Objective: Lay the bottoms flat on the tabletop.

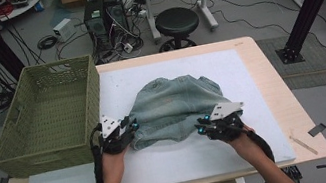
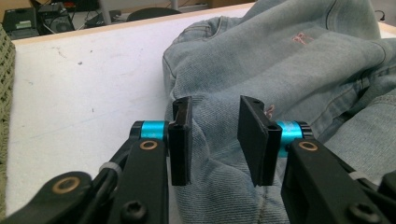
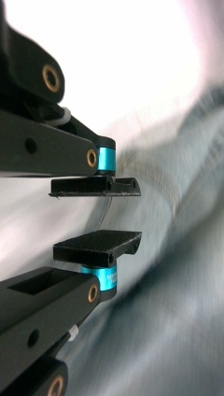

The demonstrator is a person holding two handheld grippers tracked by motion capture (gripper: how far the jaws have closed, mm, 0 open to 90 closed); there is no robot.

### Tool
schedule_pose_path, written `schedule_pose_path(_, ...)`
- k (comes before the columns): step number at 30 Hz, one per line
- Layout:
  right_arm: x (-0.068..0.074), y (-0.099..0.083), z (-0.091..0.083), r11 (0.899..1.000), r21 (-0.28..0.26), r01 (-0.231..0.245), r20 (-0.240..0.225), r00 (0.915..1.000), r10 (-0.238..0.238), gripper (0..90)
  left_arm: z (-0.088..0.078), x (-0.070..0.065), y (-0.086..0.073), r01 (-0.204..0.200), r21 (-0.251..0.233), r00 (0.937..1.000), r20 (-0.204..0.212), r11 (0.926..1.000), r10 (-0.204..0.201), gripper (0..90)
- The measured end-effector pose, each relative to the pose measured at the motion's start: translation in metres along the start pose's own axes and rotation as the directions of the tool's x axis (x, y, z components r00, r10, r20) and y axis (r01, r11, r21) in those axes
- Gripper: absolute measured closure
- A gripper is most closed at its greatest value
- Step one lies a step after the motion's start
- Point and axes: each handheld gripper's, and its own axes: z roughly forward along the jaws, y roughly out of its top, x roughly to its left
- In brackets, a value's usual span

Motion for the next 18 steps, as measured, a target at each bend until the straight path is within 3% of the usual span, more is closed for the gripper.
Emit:
schedule_pose_path(2,0.004,0.002,0.011,1.0,0.025,0.007,-0.035,0.9994,-0.006,70.6,0.0,0.0,0.0,-0.002,-0.003,1.0,0.002,1.0,0.002,64.3)
schedule_pose_path(5,0.007,0.008,0.028,0.998,0.065,-0.002,-0.038,0.9993,0.005,64.0,0.0,0.0,0.0,0.0,-0.005,1.0,0.009,1.0,0.0,62.5)
schedule_pose_path(10,0.002,0.014,0.057,0.988,0.153,-0.02,0.057,0.9983,0.012,62.1,-0.002,0.0,0.001,0.016,-0.012,0.9996,0.025,0.9998,-0.016,55.1)
schedule_pose_path(11,0.001,0.014,0.059,0.99,0.137,-0.028,0.054,0.9983,0.02,62.6,-0.003,0.0,0.001,0.02,-0.013,0.9994,0.03,0.9997,-0.019,53.9)
schedule_pose_path(12,0.0,0.014,0.06,0.99,0.137,-0.029,0.054,0.9983,0.022,64.0,-0.003,0.0,0.001,0.021,-0.015,0.9993,0.032,0.9997,-0.021,52.7)
schedule_pose_path(15,0.003,0.014,0.06,0.99,0.138,-0.019,0.015,0.9997,0.017,83.0,-0.004,0.0,0.001,0.021,-0.017,0.9992,0.036,0.9996,-0.02,51.5)
schedule_pose_path(18,0.008,0.015,0.06,0.99,0.143,-0.002,0.034,0.9994,-0.003,86.3,-0.006,0.0,0.001,0.021,-0.013,0.999,0.039,0.9997,-0.021,51.0)
